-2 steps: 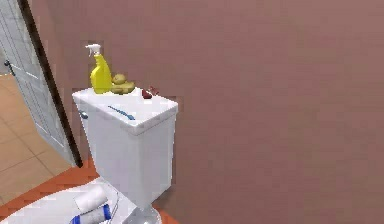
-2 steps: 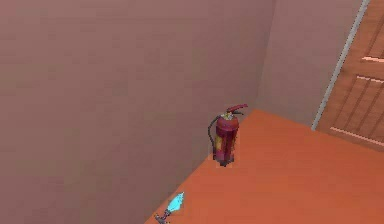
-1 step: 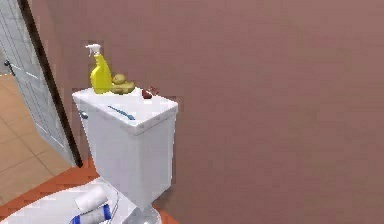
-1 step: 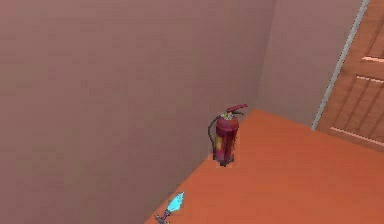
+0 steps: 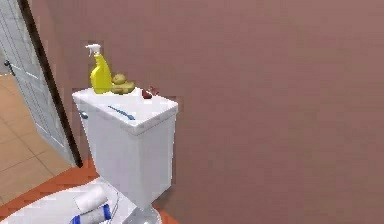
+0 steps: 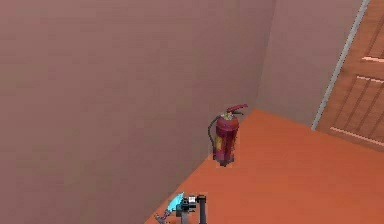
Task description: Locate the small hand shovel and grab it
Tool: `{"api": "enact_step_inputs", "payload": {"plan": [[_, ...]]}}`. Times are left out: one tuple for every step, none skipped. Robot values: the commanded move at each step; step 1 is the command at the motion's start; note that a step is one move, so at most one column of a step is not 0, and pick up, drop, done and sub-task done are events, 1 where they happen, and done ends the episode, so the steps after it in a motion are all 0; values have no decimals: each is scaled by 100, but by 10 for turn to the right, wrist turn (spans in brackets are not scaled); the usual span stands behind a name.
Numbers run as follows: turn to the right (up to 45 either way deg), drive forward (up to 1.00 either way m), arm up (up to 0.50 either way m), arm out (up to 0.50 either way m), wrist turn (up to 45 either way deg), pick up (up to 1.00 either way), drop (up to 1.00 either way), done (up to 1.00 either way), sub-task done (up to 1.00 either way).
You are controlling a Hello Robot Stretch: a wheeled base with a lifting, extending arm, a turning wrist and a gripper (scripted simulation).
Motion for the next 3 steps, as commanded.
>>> {"api": "enact_step_inputs", "payload": {"plan": [[0, 0, 0, 0, 450, 0, 0, 0, 0], [0, 0, 0, 0, 450, 0, 0, 0, 0], [0, 0, 0, 0, 450, 0, 0, 0, 0]]}}
